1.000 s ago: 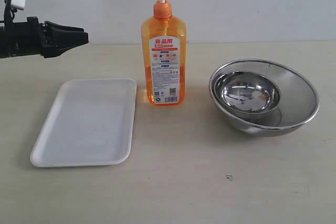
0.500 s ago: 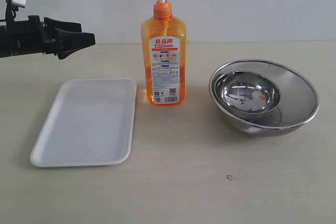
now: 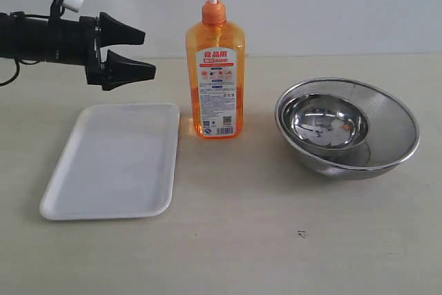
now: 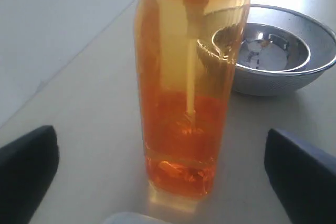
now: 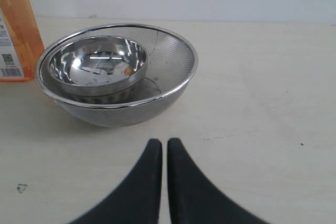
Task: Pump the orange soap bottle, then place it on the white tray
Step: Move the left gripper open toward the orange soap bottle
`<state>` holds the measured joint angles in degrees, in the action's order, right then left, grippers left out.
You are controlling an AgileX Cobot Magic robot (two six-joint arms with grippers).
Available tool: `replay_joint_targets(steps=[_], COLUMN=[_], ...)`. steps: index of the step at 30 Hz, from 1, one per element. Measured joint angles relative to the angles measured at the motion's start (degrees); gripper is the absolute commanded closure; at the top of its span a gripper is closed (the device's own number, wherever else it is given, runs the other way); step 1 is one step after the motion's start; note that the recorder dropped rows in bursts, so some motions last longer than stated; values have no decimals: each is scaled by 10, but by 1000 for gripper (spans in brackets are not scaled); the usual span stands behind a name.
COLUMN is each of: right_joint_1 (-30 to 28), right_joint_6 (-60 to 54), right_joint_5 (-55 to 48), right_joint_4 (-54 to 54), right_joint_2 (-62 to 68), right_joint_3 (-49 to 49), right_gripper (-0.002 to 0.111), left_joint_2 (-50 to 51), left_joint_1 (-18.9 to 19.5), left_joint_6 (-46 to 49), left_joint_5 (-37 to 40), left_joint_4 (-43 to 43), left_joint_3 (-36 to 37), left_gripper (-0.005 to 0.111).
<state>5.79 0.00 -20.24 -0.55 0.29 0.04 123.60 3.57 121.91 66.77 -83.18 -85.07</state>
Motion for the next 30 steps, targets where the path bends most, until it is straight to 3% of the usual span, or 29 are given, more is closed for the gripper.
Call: replay_joint_targets(steps=[15, 30], right_joint_1=[0, 0], right_joint_6=[0, 0], right_joint_5=[0, 0], right_joint_4=[0, 0], right_joint_2=[0, 0], right_joint_3=[0, 0], right_gripper=[107, 107], left_joint_2=[77, 84], left_joint_1=[-5, -70], left_joint_6=[-9, -3], left_joint_5=[26, 26], left_joint_4=[-61, -60], left_joint_3=[-73, -73], left_gripper=[-3, -3])
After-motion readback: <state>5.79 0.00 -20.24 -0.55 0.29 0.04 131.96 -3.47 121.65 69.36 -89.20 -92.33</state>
